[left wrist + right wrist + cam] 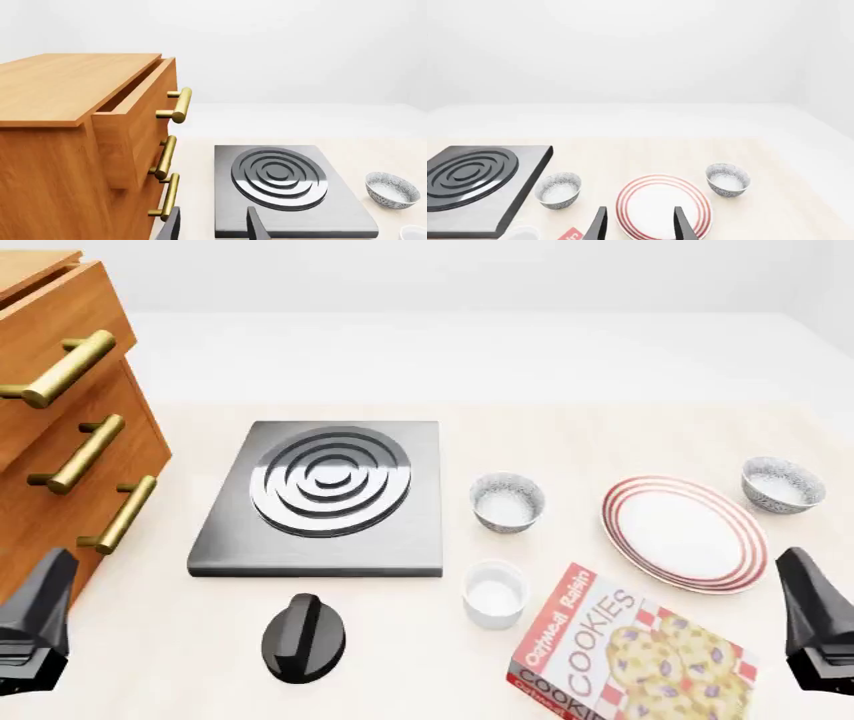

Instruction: Pick the akita bowl next to the plate and place it on the plate.

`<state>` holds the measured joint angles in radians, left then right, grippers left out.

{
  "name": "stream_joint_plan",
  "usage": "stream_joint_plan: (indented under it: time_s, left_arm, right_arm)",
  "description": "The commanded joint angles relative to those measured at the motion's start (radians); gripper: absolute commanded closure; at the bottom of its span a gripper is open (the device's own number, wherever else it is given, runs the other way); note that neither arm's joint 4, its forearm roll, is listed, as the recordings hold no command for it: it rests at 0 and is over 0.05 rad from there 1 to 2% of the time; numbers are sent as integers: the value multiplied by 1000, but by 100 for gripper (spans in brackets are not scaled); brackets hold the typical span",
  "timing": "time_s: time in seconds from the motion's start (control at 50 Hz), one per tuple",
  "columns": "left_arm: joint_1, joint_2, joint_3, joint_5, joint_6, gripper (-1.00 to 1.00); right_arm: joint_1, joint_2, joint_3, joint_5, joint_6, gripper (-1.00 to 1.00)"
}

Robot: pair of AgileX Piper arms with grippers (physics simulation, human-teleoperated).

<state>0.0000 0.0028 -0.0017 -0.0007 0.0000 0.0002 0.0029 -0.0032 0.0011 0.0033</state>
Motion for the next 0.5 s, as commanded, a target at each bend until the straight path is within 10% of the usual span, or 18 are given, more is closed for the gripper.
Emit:
stream_joint_plan:
  time_s: [0.02, 0.5]
  left_arm:
    - [0, 4, -3, -1, 0, -100]
    - [0, 4, -3, -1, 0, -100]
  right_arm:
    - [4, 4, -6, 4, 10, -100]
    - [22, 25, -41, 3, 19, -100]
